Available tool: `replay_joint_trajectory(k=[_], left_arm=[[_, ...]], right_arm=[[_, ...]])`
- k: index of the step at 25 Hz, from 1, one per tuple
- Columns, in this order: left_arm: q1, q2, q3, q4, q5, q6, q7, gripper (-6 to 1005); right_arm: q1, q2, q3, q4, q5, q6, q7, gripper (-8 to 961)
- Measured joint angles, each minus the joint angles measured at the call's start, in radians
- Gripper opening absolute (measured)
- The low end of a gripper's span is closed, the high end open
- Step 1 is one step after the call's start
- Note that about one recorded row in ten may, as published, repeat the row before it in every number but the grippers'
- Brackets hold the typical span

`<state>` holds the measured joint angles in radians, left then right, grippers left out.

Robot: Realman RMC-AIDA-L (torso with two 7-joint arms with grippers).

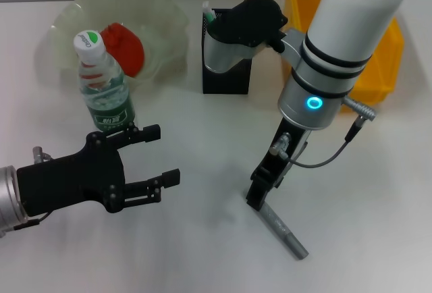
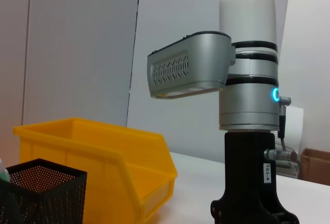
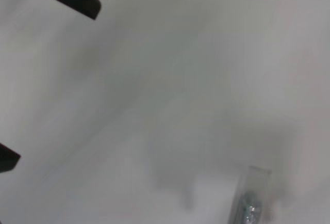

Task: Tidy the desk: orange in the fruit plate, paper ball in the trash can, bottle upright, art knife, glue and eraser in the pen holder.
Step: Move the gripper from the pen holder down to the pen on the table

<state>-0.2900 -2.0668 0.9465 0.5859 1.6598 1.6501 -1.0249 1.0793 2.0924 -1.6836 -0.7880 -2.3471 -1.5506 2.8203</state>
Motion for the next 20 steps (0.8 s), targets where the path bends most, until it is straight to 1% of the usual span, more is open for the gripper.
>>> replay_joint_trajectory(k=[10,20], left_arm=[[-0.001,-0.001,0.000,0.000,0.000,-0.001,0.000,819],[-0.001,-0.001,0.000,-0.001,0.000,-0.002,0.000,819]], right_arm=[[-0.001,0.000,-0.054,0.039,0.036,0.045,-0.004,491],[-0.005,0.000,-0.070,0.044,0.043,0.057,-0.009,478]])
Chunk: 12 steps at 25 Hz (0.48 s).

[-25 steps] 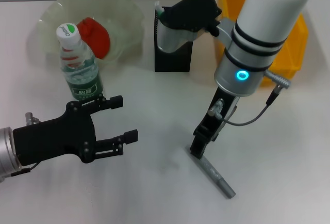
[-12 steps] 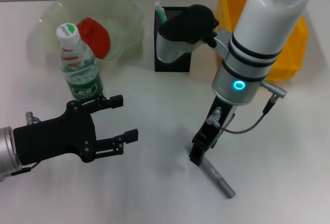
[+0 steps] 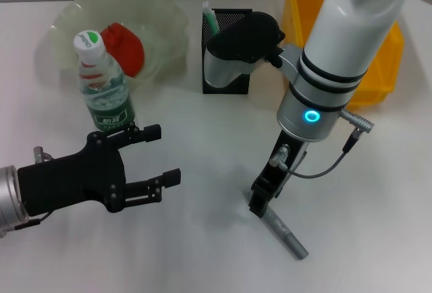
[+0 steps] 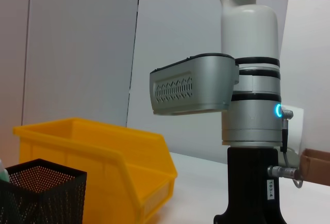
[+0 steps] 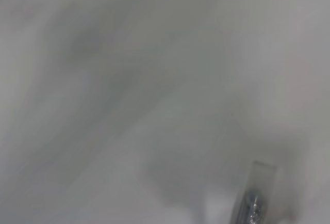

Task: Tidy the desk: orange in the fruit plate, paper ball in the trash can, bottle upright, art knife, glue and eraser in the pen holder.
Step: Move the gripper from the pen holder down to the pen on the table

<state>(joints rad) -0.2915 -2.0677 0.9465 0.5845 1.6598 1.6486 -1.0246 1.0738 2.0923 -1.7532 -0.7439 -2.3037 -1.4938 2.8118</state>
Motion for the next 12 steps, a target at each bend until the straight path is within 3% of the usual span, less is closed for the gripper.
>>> replay_joint_trajectory(k=[12], left_arm=[[0.000,0.000,0.000,0.000,0.000,-0.002,0.000,819]], right_arm=[[-0.003,0.000,-0.066,0.005,0.041,0.028,-0.001,471]])
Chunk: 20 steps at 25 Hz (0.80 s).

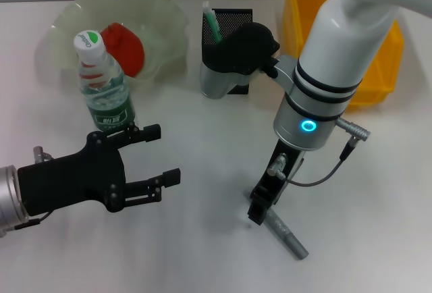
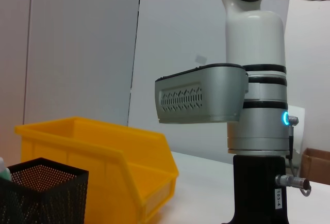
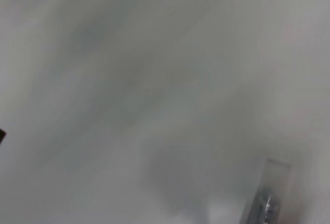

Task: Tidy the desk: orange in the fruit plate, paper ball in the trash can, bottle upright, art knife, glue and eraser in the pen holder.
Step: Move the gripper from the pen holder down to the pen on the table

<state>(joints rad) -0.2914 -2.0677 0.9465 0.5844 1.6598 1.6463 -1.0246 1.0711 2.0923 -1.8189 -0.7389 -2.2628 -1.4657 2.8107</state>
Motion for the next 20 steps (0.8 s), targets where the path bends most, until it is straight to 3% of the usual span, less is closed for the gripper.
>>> replay_joint_trajectory(k=[9,20], left_arm=[[0.000,0.000,0.000,-0.001,0.001,-0.008,0.000,819],[-0.003,0.000,0.000,-0.002,0.002,-0.011,0.000,819]], right_arm=[[-0.002,0.000,0.000,0.008,0.000,0.013,-0.001,472],[0.001,0.000,-0.013,0.009,0.002,0.019,-0.001,381]])
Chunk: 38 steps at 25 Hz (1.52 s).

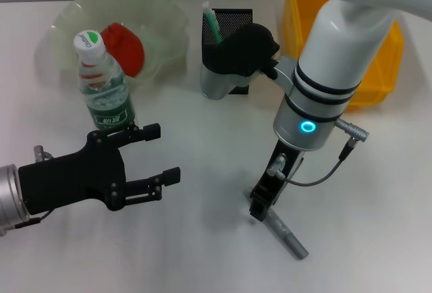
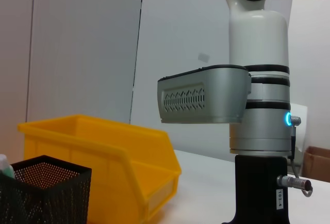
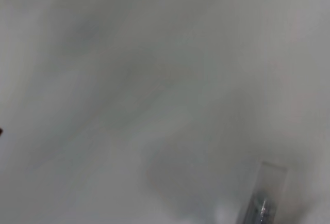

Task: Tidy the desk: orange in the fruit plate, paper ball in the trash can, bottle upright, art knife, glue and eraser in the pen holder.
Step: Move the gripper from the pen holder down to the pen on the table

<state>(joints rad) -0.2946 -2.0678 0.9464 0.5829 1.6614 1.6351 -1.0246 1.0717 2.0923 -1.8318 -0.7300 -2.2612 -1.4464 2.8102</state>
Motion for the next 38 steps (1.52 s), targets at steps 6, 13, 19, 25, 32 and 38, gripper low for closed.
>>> replay_joint_trajectory(k=[6,13,19,25,32,38], left_arm=[[-0.003,0.000,0.000,0.000,0.000,0.000,0.000,819],[-0.008,0.000,0.000,0.000,0.000,-0.004,0.000,819],[-0.011,0.000,0.000,0.000,0.000,-0.007,0.000,819],[-0.012,0.000,0.000,0.000,0.000,-0.011,0.000,819],[-0.014,0.000,0.000,0.000,0.000,-0.019,0.000,819],[-0.014,0.000,0.000,0.000,0.000,-0.021,0.000,819]], right_arm=[[0.004,0.000,0.000,0.000,0.000,0.003,0.000,365],[0.006,0.000,-0.013,-0.004,0.000,0.005,-0.006,366],[0.007,0.000,-0.013,-0.002,0.000,0.012,-0.008,274],[0.007,0.000,-0.014,0.000,0.000,0.013,-0.013,275],[0.008,0.000,-0.023,0.000,0.000,0.014,-0.015,269],[0.006,0.000,-0.027,0.000,0.000,0.014,-0.015,262]])
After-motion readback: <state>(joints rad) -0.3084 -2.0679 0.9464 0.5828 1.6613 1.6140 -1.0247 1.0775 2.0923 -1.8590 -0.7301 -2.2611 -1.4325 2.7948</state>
